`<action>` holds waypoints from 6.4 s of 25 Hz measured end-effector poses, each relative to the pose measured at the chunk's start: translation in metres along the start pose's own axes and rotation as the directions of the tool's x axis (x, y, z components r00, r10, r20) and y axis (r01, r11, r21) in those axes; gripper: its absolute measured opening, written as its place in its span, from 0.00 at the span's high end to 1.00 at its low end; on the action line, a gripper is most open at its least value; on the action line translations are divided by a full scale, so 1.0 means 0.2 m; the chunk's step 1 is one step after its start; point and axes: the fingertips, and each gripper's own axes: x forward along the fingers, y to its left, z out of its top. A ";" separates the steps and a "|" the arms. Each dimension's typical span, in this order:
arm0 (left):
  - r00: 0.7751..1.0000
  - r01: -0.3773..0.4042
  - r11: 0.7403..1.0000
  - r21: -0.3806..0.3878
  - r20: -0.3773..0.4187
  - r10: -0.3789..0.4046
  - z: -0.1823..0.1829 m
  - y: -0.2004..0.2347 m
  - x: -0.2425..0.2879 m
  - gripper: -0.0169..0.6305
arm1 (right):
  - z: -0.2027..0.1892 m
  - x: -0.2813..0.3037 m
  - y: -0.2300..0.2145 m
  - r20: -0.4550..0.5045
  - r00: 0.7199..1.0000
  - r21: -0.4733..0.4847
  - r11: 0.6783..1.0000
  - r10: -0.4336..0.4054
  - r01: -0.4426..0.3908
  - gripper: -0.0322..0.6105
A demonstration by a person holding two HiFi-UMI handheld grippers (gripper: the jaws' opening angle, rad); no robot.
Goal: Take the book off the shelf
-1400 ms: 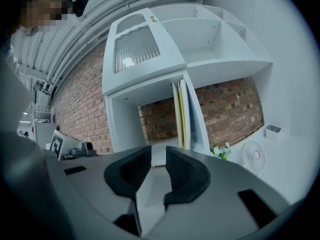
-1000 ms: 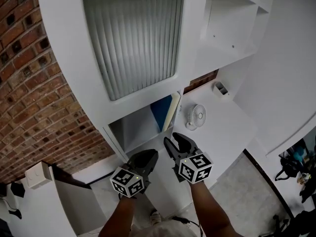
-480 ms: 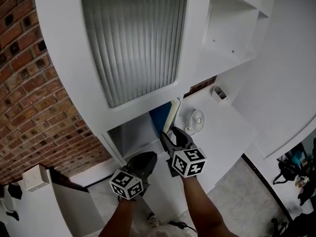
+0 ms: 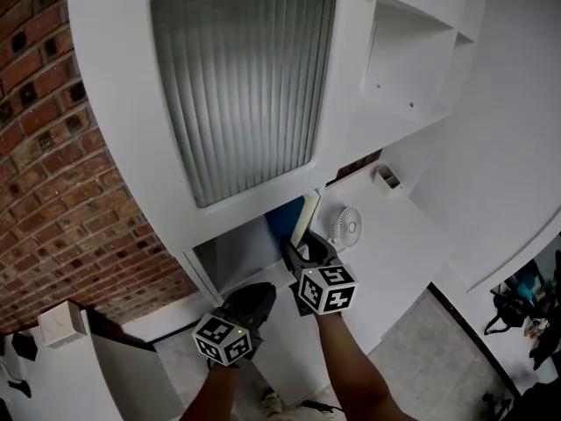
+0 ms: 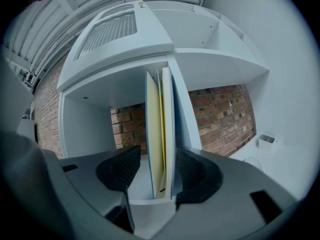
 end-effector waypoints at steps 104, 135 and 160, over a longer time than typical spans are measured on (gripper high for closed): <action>1.000 -0.014 0.999 0.048 0.010 0.013 -0.01 -0.53 -0.16 0.94 | -0.04 -0.75 0.11 0.102 0.987 0.281 0.948 0.126 -0.150 0.87; 1.000 0.020 0.999 0.046 0.017 -0.021 -0.06 -0.73 -0.19 0.94 | -0.22 -1.20 0.14 0.077 0.982 0.359 0.914 0.171 -0.187 0.87; 0.999 0.051 0.999 0.018 0.004 -0.051 -0.11 -0.78 -0.19 0.94 | -0.27 -1.27 0.12 0.063 0.982 0.421 0.888 0.177 -0.187 0.87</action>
